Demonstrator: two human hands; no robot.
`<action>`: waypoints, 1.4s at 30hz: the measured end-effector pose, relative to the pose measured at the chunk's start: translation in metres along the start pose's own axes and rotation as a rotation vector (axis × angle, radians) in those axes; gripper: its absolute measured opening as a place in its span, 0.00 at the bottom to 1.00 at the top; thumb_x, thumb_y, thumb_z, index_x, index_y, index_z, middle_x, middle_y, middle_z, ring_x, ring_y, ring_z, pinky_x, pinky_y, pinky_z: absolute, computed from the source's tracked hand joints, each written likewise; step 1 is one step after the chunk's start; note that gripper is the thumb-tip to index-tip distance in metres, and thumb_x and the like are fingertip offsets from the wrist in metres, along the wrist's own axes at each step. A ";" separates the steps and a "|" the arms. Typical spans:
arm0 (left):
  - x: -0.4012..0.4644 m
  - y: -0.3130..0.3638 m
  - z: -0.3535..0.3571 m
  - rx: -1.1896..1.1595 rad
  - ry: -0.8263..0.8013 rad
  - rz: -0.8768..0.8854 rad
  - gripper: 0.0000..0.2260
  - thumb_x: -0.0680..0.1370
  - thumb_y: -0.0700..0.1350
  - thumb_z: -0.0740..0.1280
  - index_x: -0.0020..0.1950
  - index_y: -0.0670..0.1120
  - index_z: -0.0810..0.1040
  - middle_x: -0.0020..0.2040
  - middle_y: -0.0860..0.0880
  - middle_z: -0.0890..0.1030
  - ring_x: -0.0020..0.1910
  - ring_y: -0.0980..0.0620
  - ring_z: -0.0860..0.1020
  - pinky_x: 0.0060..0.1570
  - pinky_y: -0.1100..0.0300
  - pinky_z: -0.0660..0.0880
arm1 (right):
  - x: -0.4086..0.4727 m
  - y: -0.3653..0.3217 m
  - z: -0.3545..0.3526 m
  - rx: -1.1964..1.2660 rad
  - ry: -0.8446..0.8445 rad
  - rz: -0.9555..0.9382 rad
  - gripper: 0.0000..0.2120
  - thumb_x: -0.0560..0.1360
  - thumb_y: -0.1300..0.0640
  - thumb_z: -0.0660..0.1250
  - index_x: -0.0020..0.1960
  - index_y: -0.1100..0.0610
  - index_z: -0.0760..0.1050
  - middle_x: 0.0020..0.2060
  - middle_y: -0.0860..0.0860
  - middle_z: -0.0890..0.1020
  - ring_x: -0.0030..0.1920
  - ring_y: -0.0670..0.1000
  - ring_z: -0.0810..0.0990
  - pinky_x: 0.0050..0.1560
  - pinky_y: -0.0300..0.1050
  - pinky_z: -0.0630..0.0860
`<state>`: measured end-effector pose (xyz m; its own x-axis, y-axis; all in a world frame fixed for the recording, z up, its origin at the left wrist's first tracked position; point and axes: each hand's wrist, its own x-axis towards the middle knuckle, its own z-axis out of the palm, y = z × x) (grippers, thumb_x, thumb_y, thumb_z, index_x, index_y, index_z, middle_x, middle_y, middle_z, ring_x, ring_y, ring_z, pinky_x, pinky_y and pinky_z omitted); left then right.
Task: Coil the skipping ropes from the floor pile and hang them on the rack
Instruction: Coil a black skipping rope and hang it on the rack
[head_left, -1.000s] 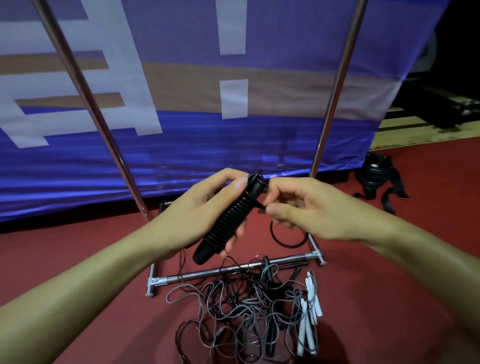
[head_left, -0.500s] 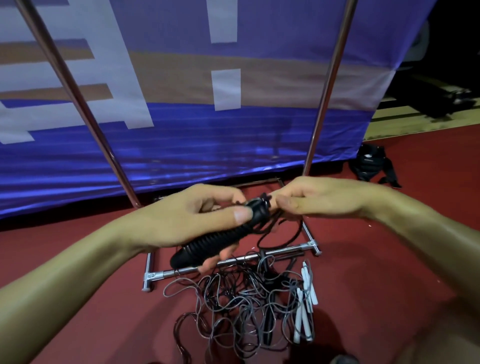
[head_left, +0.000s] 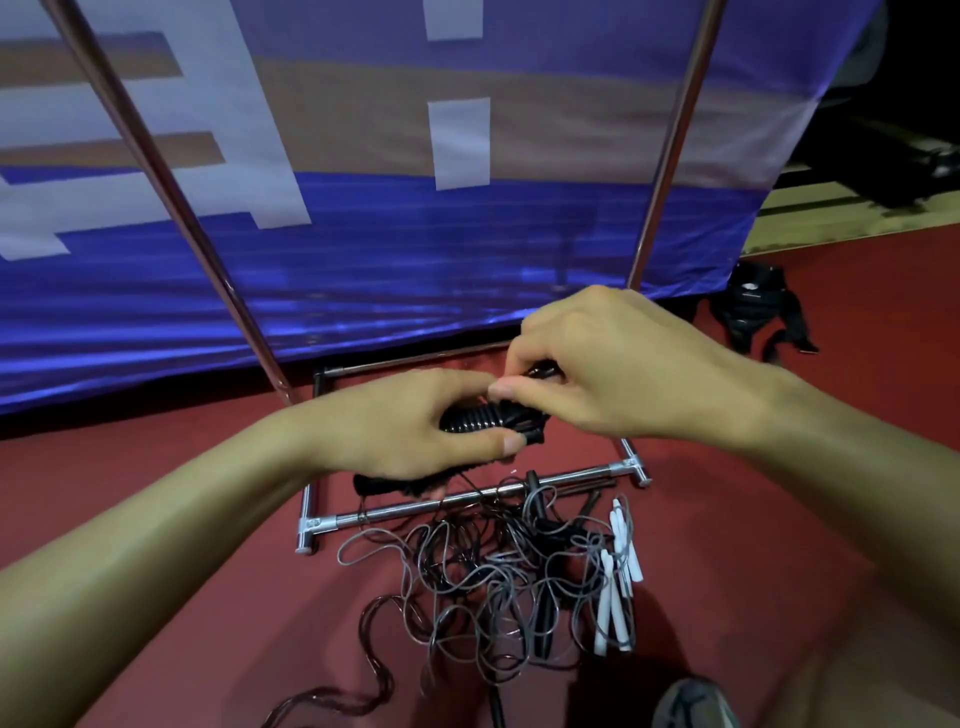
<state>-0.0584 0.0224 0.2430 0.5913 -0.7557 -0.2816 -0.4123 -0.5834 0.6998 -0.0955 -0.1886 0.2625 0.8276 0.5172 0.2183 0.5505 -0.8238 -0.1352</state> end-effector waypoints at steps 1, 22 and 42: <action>0.001 -0.004 0.001 0.023 0.049 0.005 0.14 0.79 0.58 0.68 0.60 0.53 0.79 0.45 0.47 0.85 0.36 0.48 0.84 0.39 0.49 0.83 | -0.001 0.000 0.002 0.019 -0.013 0.007 0.15 0.81 0.41 0.60 0.52 0.45 0.84 0.35 0.38 0.73 0.40 0.46 0.76 0.43 0.51 0.77; 0.004 -0.004 -0.010 -0.741 0.442 -0.095 0.18 0.83 0.55 0.64 0.55 0.38 0.73 0.46 0.42 0.81 0.31 0.44 0.76 0.31 0.55 0.77 | -0.019 0.013 0.014 0.131 -0.065 0.148 0.06 0.84 0.45 0.58 0.58 0.42 0.72 0.37 0.37 0.80 0.38 0.44 0.79 0.43 0.47 0.77; -0.009 -0.005 -0.009 -0.524 0.018 0.209 0.14 0.77 0.51 0.71 0.50 0.42 0.74 0.41 0.43 0.81 0.30 0.43 0.79 0.33 0.55 0.77 | -0.006 0.064 0.019 1.530 -0.164 0.460 0.12 0.77 0.58 0.66 0.55 0.56 0.86 0.32 0.46 0.71 0.32 0.42 0.59 0.27 0.32 0.57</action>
<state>-0.0553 0.0349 0.2475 0.5475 -0.8315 -0.0943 -0.1253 -0.1929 0.9732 -0.0632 -0.2403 0.2337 0.8927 0.4042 -0.1993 -0.2326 0.0343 -0.9720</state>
